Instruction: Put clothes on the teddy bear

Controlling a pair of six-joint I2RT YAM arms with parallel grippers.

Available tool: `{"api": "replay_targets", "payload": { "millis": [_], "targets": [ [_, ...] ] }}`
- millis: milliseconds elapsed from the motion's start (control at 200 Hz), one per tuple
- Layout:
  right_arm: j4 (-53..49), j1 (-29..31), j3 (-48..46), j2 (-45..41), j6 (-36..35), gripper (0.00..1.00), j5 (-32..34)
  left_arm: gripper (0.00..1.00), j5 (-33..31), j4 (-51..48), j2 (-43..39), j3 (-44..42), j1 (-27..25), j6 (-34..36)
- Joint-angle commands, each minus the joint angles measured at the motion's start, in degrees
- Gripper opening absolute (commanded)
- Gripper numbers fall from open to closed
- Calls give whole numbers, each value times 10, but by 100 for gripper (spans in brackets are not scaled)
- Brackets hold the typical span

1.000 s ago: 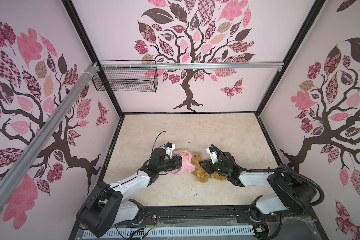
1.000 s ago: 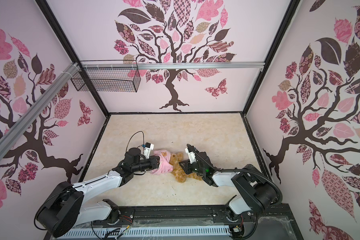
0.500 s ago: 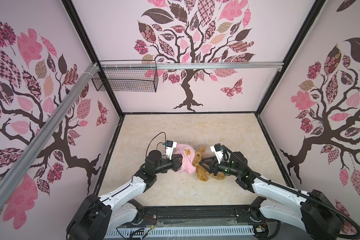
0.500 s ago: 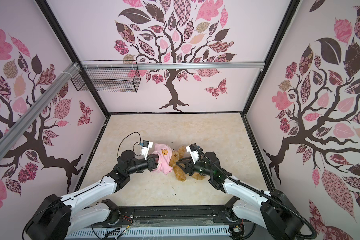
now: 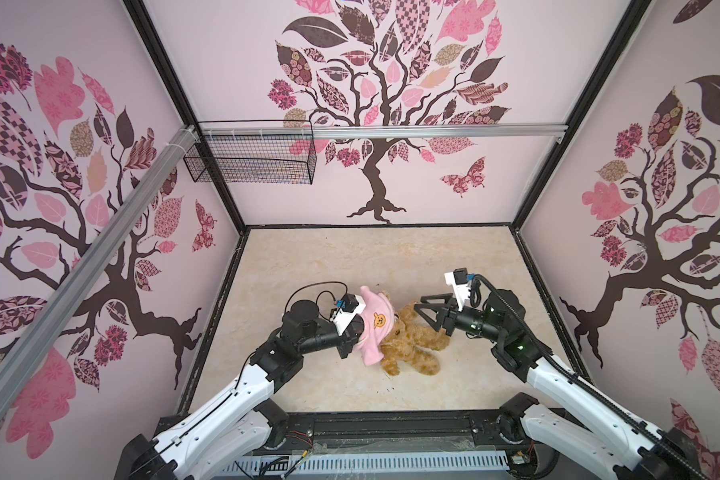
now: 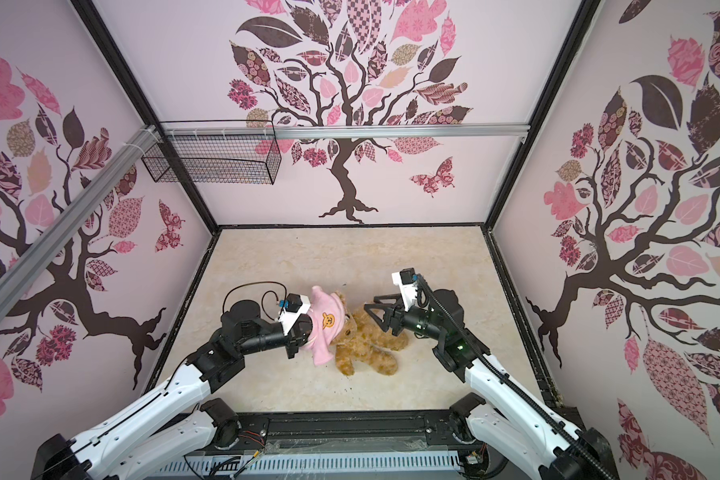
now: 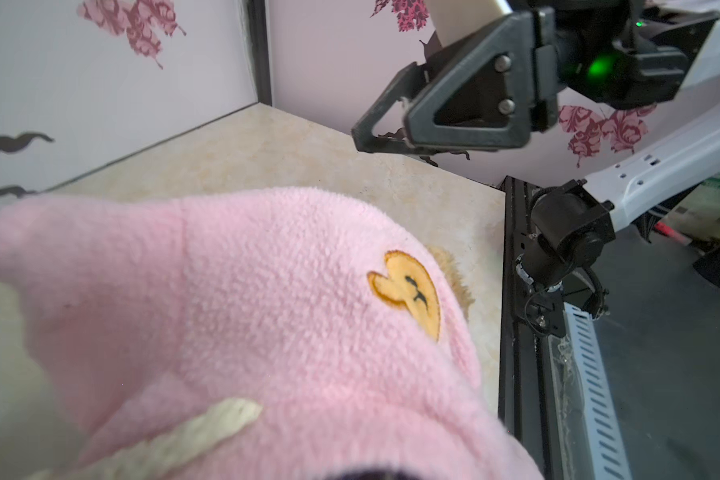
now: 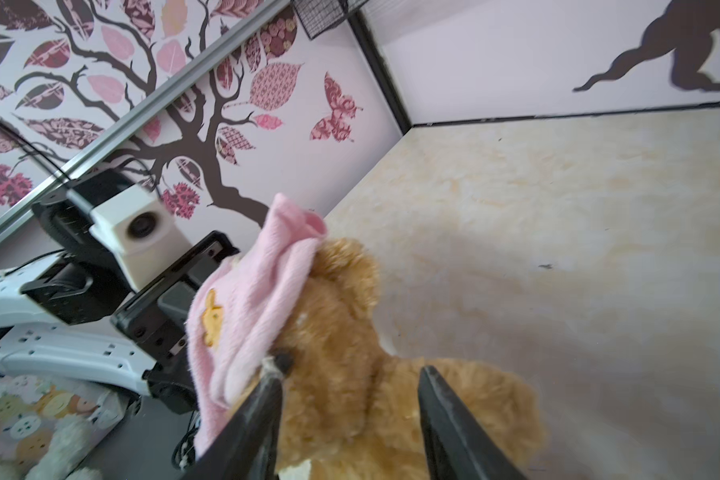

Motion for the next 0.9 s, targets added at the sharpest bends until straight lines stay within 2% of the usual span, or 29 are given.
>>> {"api": "replay_targets", "payload": {
  "millis": [0,95,225,450,650,740,895],
  "targets": [
    [21,-3,29,47,73,58,-119,0,7,-87,-24,36,-6,203],
    [80,6,41,86,119,54,-179,0,-3,-83,-34,36,-6,260],
    [66,45,69,101,95,51,-168,0,-33,-90,-23,52,-6,296],
    [81,73,94,149,100,48,-162,0,-30,-93,-5,63,-6,298],
    [78,74,105,180,93,43,-151,0,-24,-93,-5,62,-7,295],
    [88,78,105,187,97,37,-151,0,-23,-93,-6,60,-7,295],
    [111,86,107,200,116,19,-149,0,-30,-98,-6,60,-7,301]
  ]
}}
